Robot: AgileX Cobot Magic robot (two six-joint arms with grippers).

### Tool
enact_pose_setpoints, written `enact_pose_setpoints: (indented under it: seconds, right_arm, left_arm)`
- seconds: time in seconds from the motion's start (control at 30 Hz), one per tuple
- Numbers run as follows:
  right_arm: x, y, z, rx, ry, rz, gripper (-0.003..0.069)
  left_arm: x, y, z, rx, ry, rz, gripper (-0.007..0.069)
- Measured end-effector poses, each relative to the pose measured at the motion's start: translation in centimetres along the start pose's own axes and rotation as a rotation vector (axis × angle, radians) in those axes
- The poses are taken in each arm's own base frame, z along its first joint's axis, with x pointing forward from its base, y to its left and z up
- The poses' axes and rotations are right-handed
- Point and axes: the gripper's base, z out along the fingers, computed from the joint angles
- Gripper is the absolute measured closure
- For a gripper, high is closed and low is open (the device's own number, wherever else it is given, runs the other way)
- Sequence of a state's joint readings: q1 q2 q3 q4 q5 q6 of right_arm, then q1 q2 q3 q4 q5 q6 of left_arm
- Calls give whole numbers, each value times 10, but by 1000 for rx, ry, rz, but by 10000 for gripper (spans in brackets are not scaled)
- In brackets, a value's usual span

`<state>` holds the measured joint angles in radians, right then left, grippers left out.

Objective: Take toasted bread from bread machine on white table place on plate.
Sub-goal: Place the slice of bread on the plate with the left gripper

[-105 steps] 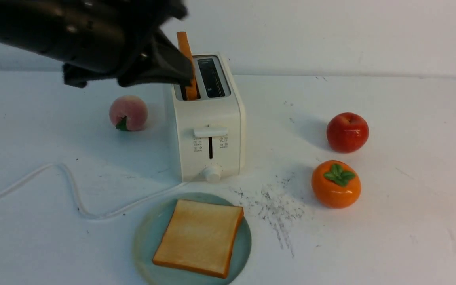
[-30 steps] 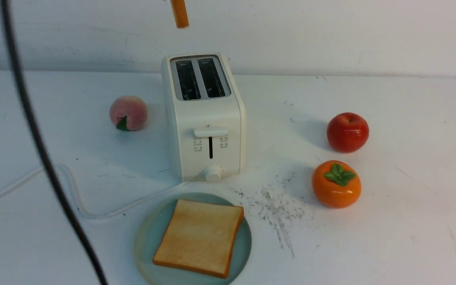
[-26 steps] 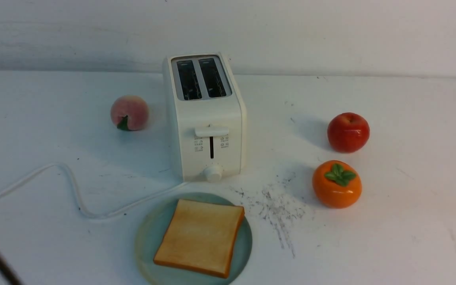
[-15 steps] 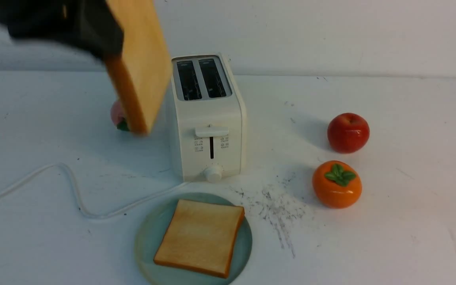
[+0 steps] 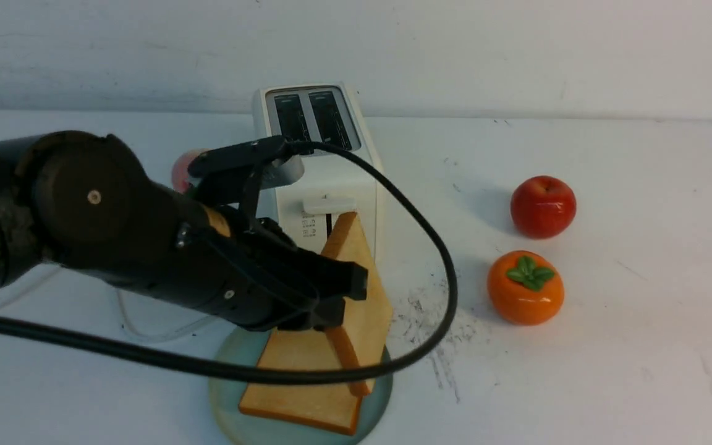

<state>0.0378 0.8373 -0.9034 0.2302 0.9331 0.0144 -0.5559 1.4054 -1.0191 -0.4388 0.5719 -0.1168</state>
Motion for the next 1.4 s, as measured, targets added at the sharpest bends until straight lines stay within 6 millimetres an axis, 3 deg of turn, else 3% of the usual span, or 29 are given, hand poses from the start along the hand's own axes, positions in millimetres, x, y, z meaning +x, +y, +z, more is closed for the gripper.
enact_pose_setpoints:
  seconds: [0.37,1.1,1.3,1.4]
  right_arm:
    - [0,0,0,-1,0,1,553]
    - [0,0,0,-2,0,1,533]
    - [1,0,1,0,6,2,528]
    - [2,0,2,0,8,2,526]
  left_arm:
    - [7,11,38,-28,108,-3,565]
    - [9,21,46,-106,137,57,564]
    - [9,30,49,-190,139,41,501]
    - [8,35,49,-245,130,2,421]
